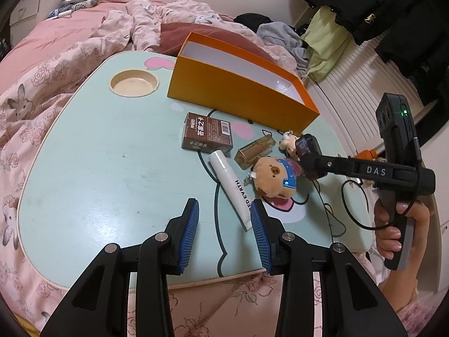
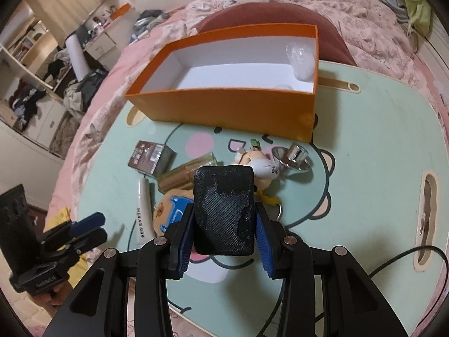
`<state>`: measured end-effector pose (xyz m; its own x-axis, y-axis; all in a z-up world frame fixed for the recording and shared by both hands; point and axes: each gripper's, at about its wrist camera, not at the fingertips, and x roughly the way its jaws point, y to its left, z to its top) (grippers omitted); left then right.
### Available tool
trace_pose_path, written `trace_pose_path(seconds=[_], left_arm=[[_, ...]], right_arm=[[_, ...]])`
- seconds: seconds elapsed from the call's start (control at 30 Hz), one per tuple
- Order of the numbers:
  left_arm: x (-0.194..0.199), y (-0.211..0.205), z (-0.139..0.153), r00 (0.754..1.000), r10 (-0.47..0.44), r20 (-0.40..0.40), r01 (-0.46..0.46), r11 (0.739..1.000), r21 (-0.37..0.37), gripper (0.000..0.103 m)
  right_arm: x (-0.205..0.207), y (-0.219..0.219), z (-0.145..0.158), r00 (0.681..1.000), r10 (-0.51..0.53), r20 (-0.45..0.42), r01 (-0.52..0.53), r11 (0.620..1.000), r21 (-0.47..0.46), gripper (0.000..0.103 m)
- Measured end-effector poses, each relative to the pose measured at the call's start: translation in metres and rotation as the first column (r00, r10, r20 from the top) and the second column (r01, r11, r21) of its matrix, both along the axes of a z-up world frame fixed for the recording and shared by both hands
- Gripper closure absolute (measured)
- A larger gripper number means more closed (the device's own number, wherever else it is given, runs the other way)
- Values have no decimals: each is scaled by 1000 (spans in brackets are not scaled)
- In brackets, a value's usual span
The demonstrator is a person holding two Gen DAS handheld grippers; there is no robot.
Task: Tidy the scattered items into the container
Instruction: 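Lower the black case onto the table beside the bear and release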
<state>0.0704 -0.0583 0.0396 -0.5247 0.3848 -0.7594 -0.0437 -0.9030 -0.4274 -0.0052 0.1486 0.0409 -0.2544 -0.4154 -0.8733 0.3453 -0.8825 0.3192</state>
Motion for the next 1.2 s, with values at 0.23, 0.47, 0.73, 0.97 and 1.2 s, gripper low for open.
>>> trace_pose_path(seconds=[0.23, 0.47, 0.73, 0.97, 1.2], left_arm=[[-1, 1, 1, 1000, -7, -2, 7, 1000, -6, 63], [-10, 10, 5, 1000, -11, -2, 11, 1000, -17, 63], [-65, 34, 38, 998, -59, -19, 58, 997, -42, 63], [-135, 66, 54, 994, -111, 19, 112, 984, -138, 63], [-188, 101, 45, 983, -156, 94, 170, 972, -162, 63]], right_arm=[[13, 18, 0, 1000, -22, 12, 23, 998, -62, 61], [29, 56, 13, 966, -199, -164, 189, 979, -74, 50], [53, 43, 1, 930, -203, -306, 195, 979, -58, 50], [66, 29, -8, 924, -175, -340, 173, 984, -35, 48], [71, 30, -15, 923, -173, -343, 168, 985, -44, 46]])
